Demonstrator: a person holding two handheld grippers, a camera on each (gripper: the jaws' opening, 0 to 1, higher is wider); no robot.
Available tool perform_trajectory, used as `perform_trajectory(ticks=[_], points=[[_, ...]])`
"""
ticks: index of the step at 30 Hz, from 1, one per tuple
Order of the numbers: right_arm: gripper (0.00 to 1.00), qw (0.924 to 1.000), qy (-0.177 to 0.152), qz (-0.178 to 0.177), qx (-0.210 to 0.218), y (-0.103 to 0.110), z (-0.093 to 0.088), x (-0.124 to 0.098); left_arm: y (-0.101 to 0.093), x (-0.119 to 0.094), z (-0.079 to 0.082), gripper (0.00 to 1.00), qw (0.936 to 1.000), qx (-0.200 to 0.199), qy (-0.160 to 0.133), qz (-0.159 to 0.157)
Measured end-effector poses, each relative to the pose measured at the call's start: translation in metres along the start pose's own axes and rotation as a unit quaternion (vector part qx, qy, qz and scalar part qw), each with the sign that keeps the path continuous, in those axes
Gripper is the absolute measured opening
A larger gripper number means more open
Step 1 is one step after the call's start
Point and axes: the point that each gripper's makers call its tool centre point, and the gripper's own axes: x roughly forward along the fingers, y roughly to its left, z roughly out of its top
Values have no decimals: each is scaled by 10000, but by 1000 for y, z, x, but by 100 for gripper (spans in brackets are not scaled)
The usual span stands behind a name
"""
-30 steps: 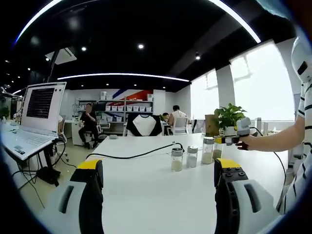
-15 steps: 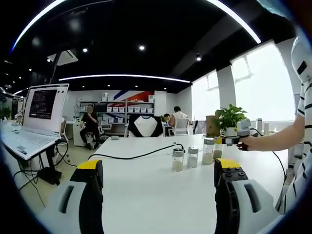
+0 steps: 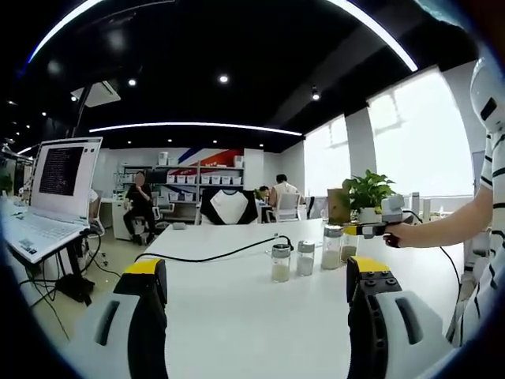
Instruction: Rotate the seasoning bottle until the label or dispensing opening points toward the visible target arrow and the bottle remains upright within the marked orientation range
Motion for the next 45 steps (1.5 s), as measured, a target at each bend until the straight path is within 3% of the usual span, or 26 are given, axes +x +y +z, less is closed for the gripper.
perform_trajectory(ticks=[27,45], points=[[37,9973,-231,625,-322,41,21,-51,-29,23,-7,100,9988,53,155,-468],[37,9950,-127,911,-380,66,1,-86,-41,30,-13,100,9980,9,223,-599]])
